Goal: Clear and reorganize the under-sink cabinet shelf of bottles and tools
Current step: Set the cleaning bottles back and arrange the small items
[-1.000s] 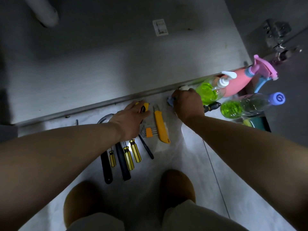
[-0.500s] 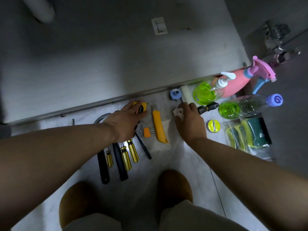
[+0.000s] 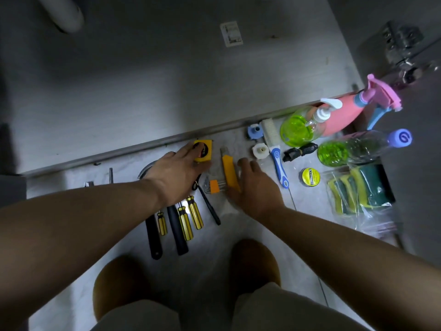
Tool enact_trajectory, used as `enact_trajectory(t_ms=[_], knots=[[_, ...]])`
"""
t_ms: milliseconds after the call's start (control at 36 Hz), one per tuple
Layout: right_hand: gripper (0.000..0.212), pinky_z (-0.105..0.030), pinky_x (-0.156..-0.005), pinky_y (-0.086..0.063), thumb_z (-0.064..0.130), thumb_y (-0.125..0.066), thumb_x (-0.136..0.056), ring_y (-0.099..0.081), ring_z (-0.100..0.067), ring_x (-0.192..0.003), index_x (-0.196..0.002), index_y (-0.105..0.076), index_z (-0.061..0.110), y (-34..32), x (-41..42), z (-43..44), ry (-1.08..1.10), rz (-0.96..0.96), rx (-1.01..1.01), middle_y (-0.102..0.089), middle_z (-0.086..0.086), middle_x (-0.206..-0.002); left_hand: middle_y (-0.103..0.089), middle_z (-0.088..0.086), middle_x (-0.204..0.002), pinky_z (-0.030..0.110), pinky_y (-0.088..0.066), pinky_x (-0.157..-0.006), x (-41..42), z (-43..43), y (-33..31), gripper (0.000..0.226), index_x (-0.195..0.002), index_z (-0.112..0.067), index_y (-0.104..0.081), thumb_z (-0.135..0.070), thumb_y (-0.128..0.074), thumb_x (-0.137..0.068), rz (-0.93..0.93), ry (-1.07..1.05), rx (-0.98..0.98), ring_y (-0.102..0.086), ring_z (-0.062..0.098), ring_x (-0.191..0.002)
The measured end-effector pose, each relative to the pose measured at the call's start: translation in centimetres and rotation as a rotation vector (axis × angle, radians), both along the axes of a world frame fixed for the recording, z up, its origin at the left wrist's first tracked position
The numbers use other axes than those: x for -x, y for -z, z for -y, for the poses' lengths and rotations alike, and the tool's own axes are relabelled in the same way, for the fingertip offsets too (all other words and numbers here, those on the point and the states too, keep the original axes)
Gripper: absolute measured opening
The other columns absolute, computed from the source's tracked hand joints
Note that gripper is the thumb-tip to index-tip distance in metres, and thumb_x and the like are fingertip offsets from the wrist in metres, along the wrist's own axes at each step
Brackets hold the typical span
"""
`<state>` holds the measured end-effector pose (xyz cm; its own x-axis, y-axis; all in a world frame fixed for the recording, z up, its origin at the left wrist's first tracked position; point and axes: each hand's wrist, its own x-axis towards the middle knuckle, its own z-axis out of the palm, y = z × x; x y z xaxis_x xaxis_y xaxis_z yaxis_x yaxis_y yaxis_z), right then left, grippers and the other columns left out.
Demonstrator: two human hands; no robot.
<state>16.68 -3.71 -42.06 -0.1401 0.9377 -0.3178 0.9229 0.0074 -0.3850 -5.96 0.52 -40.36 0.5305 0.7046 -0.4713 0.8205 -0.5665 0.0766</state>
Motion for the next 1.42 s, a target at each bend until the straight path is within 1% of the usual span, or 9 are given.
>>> enact_trajectory(t_ms=[222, 333, 444, 583, 750, 917, 1028, 1167, 1417], knots=[[0.041, -0.035, -0.062, -0.047, 0.037, -0.066, -0.087, -0.064, -0.029, -0.086, -0.117, -0.046, 0.018, 0.2, -0.9, 0.9, 0.013, 0.106, 0.065, -0.056, -0.006, -0.106, 0.015, 0.010, -0.168, 0.044, -0.021, -0.123, -2.0, -1.6, -0.1, 0.090, -0.161, -0.030, -0.004, -0.022, -0.058, -0.090, -0.054, -0.071, 0.134, 0.014, 0.027, -0.155], [0.041, -0.034, -0.060, -0.041, 0.038, -0.065, -0.085, -0.064, -0.035, -0.087, -0.113, -0.047, 0.015, -0.3, -3.0, 2.0, 0.031, 0.151, 0.028, -0.057, -0.009, -0.107, -0.011, 0.017, -0.165, 0.043, -0.027, -0.117, -3.5, -0.8, -0.4, 0.078, -0.156, -0.021, -0.025, -0.020, -0.062, -0.087, 0.015, -0.056, 0.029, -0.013, 0.032, -0.153], [0.041, -0.035, -0.064, -0.042, 0.040, -0.063, -0.085, -0.063, -0.036, -0.092, -0.114, -0.046, 0.017, -0.4, -4.9, 3.3, 0.062, 0.203, 0.080, -0.055, -0.009, -0.113, -0.039, 0.008, -0.144, 0.037, -0.033, -0.104, -4.4, 0.8, 0.0, 0.063, -0.148, -0.026, -0.040, -0.017, -0.060, -0.089, 0.093, 0.106, 0.030, -0.040, 0.028, -0.130], [0.039, -0.034, -0.062, -0.039, 0.041, -0.062, -0.087, -0.062, -0.036, -0.090, -0.113, -0.044, 0.017, -0.2, -5.5, 4.7, 0.075, 0.202, 0.112, -0.052, -0.009, -0.113, -0.017, 0.015, -0.163, 0.041, -0.021, -0.119, -4.3, 2.6, 0.8, 0.073, -0.157, -0.036, -0.024, -0.024, -0.060, -0.095, -0.022, 0.151, 0.151, -0.018, 0.033, -0.150], [0.048, -0.033, -0.061, -0.041, 0.048, -0.061, -0.088, -0.062, -0.028, -0.089, -0.123, -0.040, 0.022, -0.3, -5.0, 5.2, 0.076, 0.165, 0.148, -0.049, -0.006, -0.117, -0.038, 0.006, -0.141, 0.036, -0.034, -0.104, -4.0, 3.1, 0.5, 0.070, -0.149, -0.027, -0.032, -0.022, -0.067, -0.089, 0.022, 0.166, 0.067, -0.039, 0.026, -0.129], [0.052, -0.032, -0.058, -0.042, 0.041, -0.065, -0.085, -0.059, -0.025, -0.088, -0.127, -0.040, 0.021, -1.1, -3.1, 4.5, -0.014, 0.081, 0.007, -0.042, -0.006, -0.122, -0.045, 0.005, -0.131, 0.039, -0.042, -0.096, -4.4, 3.5, 0.7, 0.065, -0.141, -0.019, -0.036, -0.010, -0.064, -0.084, 0.081, 0.026, -0.001, -0.045, 0.026, -0.119], [0.049, -0.039, -0.077, -0.054, 0.026, -0.066, -0.085, -0.058, -0.029, -0.103, -0.131, -0.053, 0.016, -1.3, -0.9, 2.7, -0.190, -0.053, 0.010, -0.046, -0.009, -0.129, -0.051, 0.004, -0.124, 0.036, -0.040, -0.089, -3.3, 3.7, 0.8, 0.042, -0.128, -0.018, -0.048, -0.023, -0.062, -0.088, 0.105, 0.010, -0.090, -0.048, 0.025, -0.114], [0.044, -0.043, -0.077, -0.054, 0.017, -0.062, -0.088, -0.061, -0.034, -0.100, -0.130, -0.052, 0.012, -0.1, 2.2, 0.5, -0.265, -0.093, 0.089, -0.046, -0.012, -0.128, -0.051, -0.003, -0.129, 0.035, -0.038, -0.093, -1.1, 3.8, 0.5, 0.037, -0.127, -0.034, -0.061, -0.048, -0.057, -0.093, 0.177, 0.157, -0.042, -0.046, 0.020, -0.118], [0.042, -0.038, -0.073, -0.053, 0.013, -0.062, -0.092, -0.064, -0.031, -0.092, -0.132, -0.045, 0.013, 1.0, 3.3, -0.4, -0.213, -0.084, 0.110, -0.045, -0.010, -0.131, -0.054, -0.001, -0.125, 0.035, -0.037, -0.096, -1.6, 4.3, 1.1, 0.025, -0.115, -0.031, -0.066, -0.025, -0.059, -0.091, 0.117, 0.161, -0.056, -0.047, 0.023, -0.120]])
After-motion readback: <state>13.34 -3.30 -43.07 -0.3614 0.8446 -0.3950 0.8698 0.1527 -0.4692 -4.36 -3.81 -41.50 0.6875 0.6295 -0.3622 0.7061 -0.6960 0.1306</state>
